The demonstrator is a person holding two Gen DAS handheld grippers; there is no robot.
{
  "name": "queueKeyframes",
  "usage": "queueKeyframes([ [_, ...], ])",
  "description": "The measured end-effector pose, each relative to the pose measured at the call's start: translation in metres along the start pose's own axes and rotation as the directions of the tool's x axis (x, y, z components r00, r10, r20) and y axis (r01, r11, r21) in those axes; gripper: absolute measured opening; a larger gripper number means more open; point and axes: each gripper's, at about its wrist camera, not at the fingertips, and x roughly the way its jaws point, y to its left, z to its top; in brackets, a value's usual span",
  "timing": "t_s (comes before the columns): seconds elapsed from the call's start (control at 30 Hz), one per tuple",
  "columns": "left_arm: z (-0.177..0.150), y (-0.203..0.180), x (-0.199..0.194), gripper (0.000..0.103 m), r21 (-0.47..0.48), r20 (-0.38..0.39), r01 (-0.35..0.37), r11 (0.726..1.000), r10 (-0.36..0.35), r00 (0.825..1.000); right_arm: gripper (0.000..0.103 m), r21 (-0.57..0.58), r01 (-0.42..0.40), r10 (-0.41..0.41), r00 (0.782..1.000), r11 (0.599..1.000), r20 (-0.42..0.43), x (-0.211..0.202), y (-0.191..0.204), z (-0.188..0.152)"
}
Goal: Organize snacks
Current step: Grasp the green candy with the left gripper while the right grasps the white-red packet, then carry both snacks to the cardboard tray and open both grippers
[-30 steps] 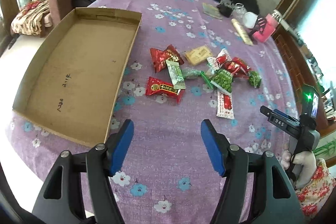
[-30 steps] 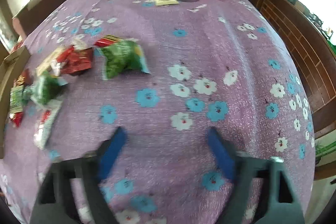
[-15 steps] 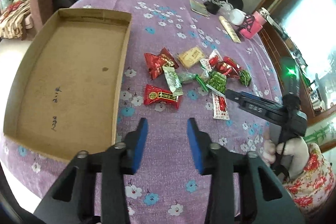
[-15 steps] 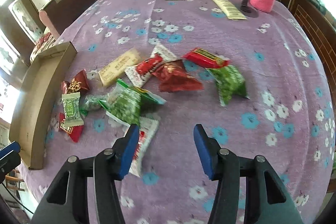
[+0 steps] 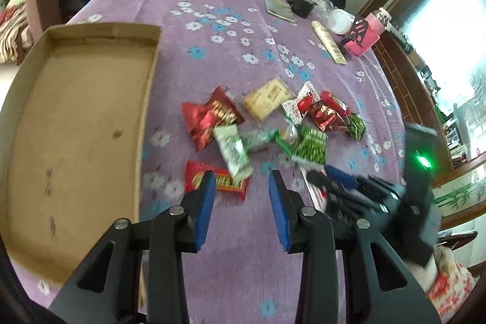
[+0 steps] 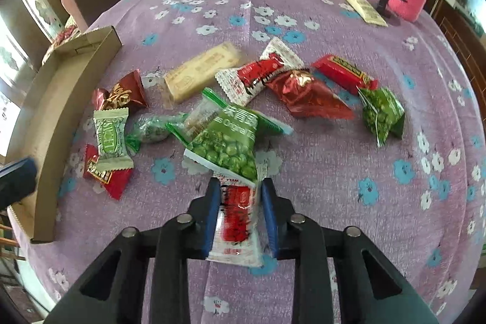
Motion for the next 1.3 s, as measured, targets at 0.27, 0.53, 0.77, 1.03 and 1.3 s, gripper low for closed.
queueKeyframes([
  [0.27,0.018,-0.008,0.058,0.037,0.032,-0.078,-0.055,0.998,0.058,0.995,0.021,0.034,-0.049,0.049,0.999,0.998,-0.006,-0.013,-0.024,-0.017],
  [0.53,0.015,-0.015,0.056,0.016,0.024,-0.058,-0.041,0.999,0.042,0.997,0.02,0.048,-0.1,0.1,0.995,0.994,0.007,-0.029,-0.042,-0.024],
  [0.77,0.01,-0.014,0.027,0.016,-0.01,0.007,-0.003,1.0,0.003,1.0,0.015,0.027,-0.14,0.139,0.99,0.99,0.034,-0.047,-0.041,-0.026],
  [1.03,-0.006,0.034,-0.04,0.016,-0.097,0.099,-0.04,0.995,0.049,0.994,0.015,-0.042,-0.226,0.228,0.973,0.973,0.036,-0.059,-0.001,-0.014],
  [1.3,-0.032,0.128,-0.077,0.016,-0.228,0.095,-0.181,0.957,0.207,0.974,0.014,-0.153,-0.42,0.421,0.907,0.895,-0.023,-0.055,0.117,0.012],
])
